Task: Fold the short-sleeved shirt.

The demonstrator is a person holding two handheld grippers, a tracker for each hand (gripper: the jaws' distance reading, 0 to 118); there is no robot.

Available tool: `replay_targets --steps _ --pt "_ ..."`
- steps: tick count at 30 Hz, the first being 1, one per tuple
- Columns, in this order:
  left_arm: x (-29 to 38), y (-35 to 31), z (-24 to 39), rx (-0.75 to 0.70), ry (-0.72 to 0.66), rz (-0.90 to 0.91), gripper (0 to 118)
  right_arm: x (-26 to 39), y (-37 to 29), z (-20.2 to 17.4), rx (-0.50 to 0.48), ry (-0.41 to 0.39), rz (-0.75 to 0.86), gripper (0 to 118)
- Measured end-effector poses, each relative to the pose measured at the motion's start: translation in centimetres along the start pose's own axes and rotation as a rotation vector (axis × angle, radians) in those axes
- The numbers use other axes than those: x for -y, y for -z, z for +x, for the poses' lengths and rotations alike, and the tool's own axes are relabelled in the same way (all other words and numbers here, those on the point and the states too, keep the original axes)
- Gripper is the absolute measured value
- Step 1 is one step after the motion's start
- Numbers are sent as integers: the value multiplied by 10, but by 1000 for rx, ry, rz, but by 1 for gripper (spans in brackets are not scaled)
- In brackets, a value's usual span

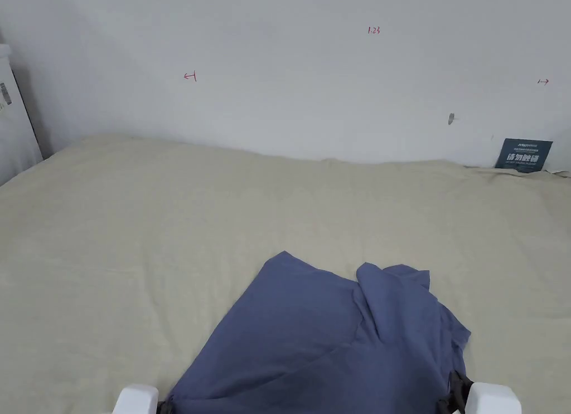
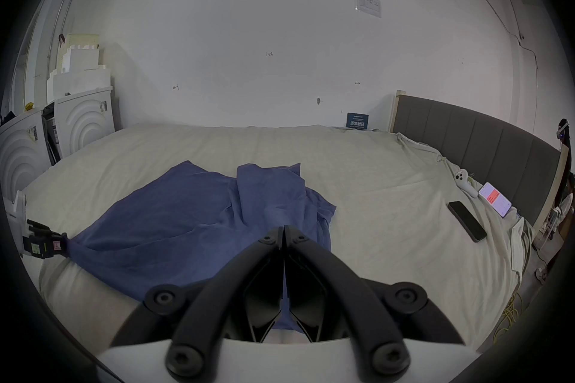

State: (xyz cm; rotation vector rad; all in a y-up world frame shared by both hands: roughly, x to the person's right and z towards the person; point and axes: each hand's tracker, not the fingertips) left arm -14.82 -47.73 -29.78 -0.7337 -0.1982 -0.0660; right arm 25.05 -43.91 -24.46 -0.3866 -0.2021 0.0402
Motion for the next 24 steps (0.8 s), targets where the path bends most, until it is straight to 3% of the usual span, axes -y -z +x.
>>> replay_targets --steps 20,24 --pt "6 4 -24 41 -77 69 0 -4 35 25 -8 0 -87 1" --pt "-1 2 -18 37 -87 60 0 -28 65 36 -19 11 -106 10"
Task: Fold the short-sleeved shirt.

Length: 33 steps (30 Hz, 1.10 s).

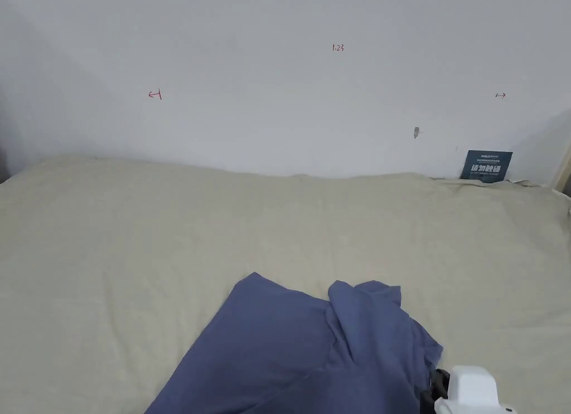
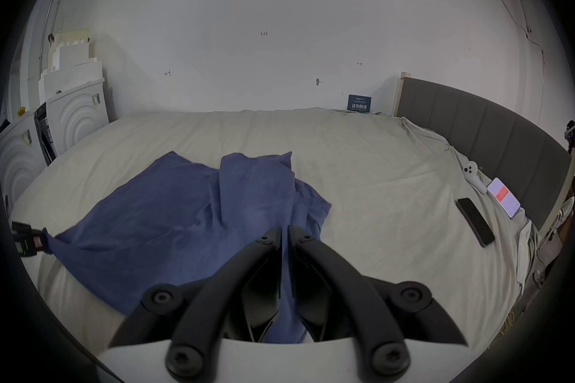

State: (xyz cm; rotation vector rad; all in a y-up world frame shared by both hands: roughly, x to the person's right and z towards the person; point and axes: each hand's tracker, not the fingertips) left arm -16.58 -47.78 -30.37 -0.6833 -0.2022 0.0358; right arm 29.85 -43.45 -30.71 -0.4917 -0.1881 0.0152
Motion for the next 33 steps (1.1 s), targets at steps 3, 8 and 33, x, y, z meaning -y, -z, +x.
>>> replay_targets --steps 3,8,33 --pt "-5 3 2 -3 -8 2 0 -24 26 7 -11 -4 -15 31" --pt "-15 6 12 -11 -14 -9 0 -59 75 16 -22 -23 -64 61" --pt "-17 30 13 -25 -37 -74 0 -59 220 18 -86 81 -479 4"
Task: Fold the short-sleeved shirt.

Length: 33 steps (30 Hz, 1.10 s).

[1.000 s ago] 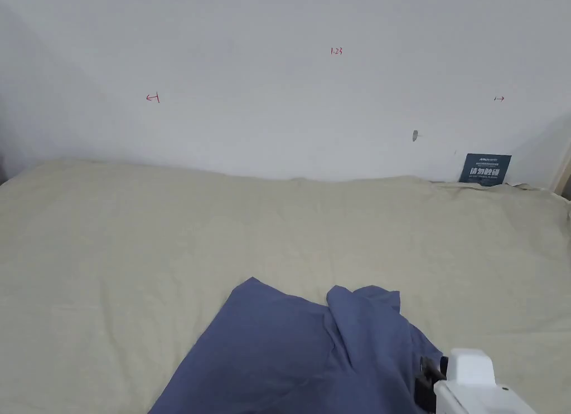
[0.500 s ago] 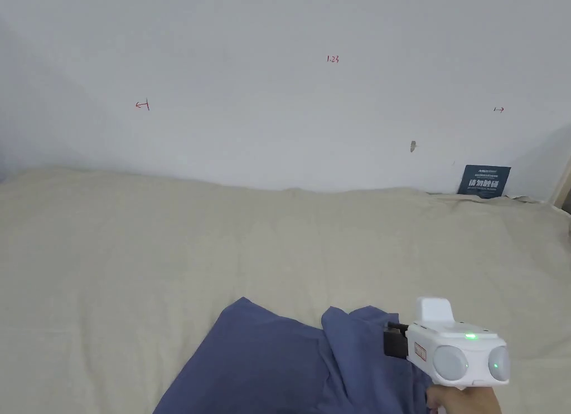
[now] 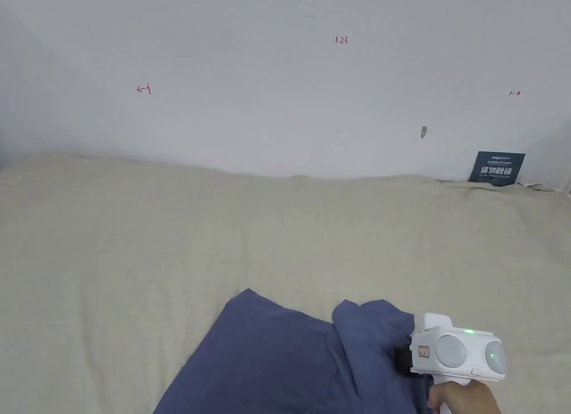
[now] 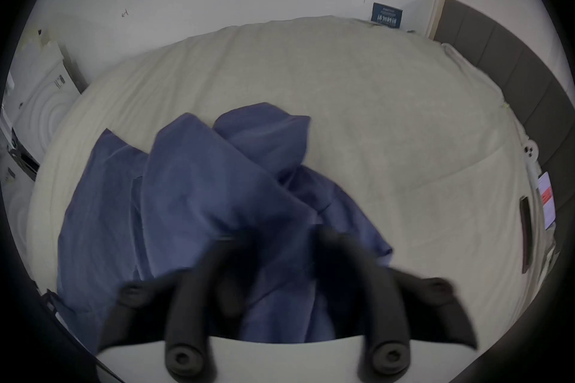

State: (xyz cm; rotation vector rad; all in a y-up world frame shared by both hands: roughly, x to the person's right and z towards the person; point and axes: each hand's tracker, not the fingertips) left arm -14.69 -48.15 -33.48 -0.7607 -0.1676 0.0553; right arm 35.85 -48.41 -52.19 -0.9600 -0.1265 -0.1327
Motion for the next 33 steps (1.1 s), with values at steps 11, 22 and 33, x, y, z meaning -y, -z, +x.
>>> replay_targets --steps 11,22,33 --pt "-3 -8 2 -13 -15 12 0 20 -22 3 5 -17 175 3" --pt "-53 -31 -8 0 19 160 0 6 -141 19 -2 -25 450 3" --pt "-208 -82 -15 0 96 391 0 -45 -264 28 86 -96 719 3"
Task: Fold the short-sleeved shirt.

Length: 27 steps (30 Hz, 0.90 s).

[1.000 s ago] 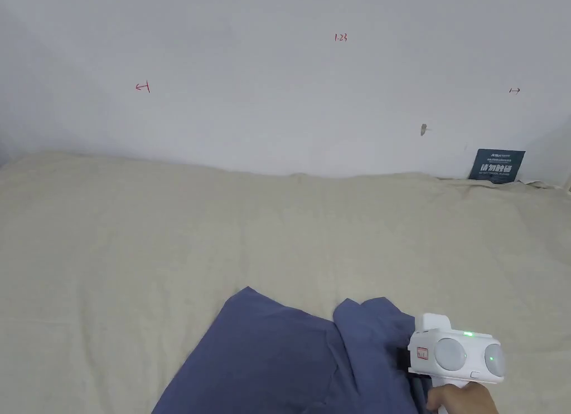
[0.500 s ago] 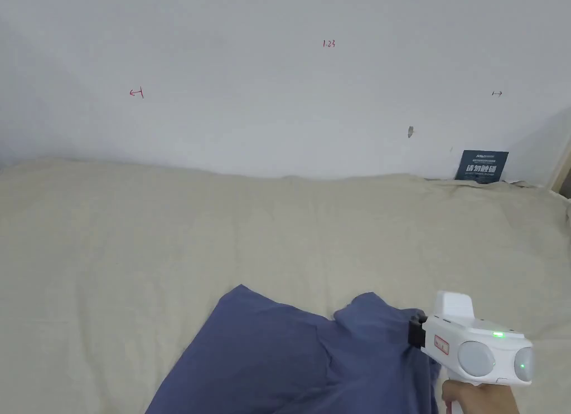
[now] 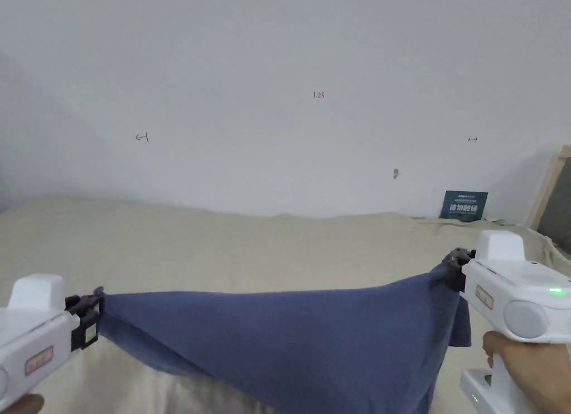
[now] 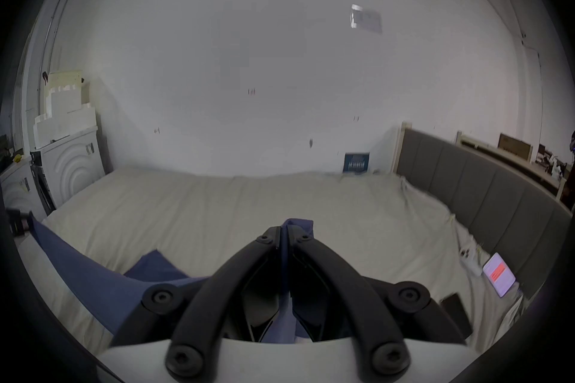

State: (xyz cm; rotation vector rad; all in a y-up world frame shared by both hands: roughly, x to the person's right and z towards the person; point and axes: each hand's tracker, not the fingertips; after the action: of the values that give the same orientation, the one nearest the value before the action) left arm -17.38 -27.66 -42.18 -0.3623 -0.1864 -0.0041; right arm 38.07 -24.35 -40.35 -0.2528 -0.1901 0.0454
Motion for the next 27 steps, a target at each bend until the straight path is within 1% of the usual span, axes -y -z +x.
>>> replay_targets --steps 2,5,7,10,12,13,14,17,18,20,22,25,26,27 --pt "-35 3 0 0 26 36 0 -23 -5 0 0 -15 44 3" --pt "-88 2 5 -14 55 82 0 -60 -14 -6 29 -64 111 3" --pt "-120 3 4 -19 63 104 0 -80 -16 -7 30 -69 135 3" --pt "-161 5 3 -34 61 120 0 -114 -16 -13 55 -98 183 3" --pt "-182 12 -3 -52 68 135 0 -137 -16 -16 44 -98 209 3" --pt "-191 13 -5 -58 66 136 0 -110 -16 -12 45 -83 202 3" --pt "-198 15 -7 -60 58 139 0 -129 -18 -17 8 -78 209 3" --pt "-211 18 -9 -70 26 137 0 -120 -14 -18 8 -43 224 3" --pt "-213 21 -10 -73 23 137 0 -182 -2 -25 -38 -43 215 3" --pt "-214 26 -9 -90 29 133 0 -188 6 -29 -32 -32 213 3" --pt "-212 34 -9 -94 38 120 0 -191 4 -36 37 -60 245 3" --pt "-211 52 -14 -99 34 97 0 -189 18 -46 40 -58 233 3" --pt "-212 58 -15 -99 30 92 0 -187 29 -45 18 -36 197 3" --pt "-213 66 -17 -97 22 85 0 -186 37 -47 21 -37 189 3"
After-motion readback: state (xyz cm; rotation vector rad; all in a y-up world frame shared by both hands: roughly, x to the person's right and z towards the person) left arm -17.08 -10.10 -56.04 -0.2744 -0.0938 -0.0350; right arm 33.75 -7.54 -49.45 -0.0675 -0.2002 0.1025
